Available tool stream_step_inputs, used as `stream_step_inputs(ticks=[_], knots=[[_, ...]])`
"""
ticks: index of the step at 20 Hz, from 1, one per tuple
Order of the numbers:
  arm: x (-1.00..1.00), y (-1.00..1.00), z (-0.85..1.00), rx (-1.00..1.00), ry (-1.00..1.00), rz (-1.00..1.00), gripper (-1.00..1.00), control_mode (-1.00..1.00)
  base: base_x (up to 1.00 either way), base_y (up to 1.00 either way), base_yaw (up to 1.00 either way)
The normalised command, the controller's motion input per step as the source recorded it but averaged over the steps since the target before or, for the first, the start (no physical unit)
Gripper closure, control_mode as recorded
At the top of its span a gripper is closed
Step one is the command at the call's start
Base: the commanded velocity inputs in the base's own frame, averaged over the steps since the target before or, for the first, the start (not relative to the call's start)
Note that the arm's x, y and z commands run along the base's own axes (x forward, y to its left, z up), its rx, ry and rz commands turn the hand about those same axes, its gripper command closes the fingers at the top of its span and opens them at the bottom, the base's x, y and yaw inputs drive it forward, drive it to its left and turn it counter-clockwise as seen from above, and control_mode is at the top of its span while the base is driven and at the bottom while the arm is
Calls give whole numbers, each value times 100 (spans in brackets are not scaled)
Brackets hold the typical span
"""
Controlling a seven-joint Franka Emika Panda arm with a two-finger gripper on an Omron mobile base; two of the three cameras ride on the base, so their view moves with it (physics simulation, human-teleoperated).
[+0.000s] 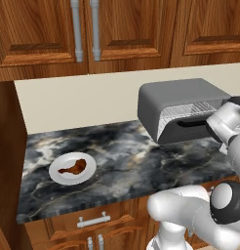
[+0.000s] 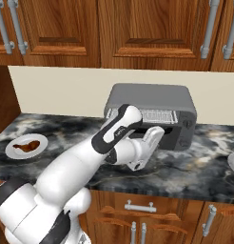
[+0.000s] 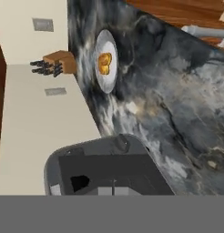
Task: Open the toaster oven door. Place the bread on the top rack in the toaster oven and place the chicken drumstick on the bottom rack.
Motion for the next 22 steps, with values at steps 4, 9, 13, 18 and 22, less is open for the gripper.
stream_step_inputs(ticks=[4, 9, 13, 18, 22], knots=[[-31, -19, 15, -41, 4, 3, 100, -100, 0, 0, 0], [-24, -19, 15, -44, 9, 2, 100, -100, 0, 0, 0], [-19, -19, 14, -43, 18, 3, 100, -100, 0, 0, 0], [-12, -14, 23, -43, 25, 4, 100, -100, 0, 0, 0], [-8, -1, 36, -32, 38, 1, 100, -100, 0, 0, 0]])
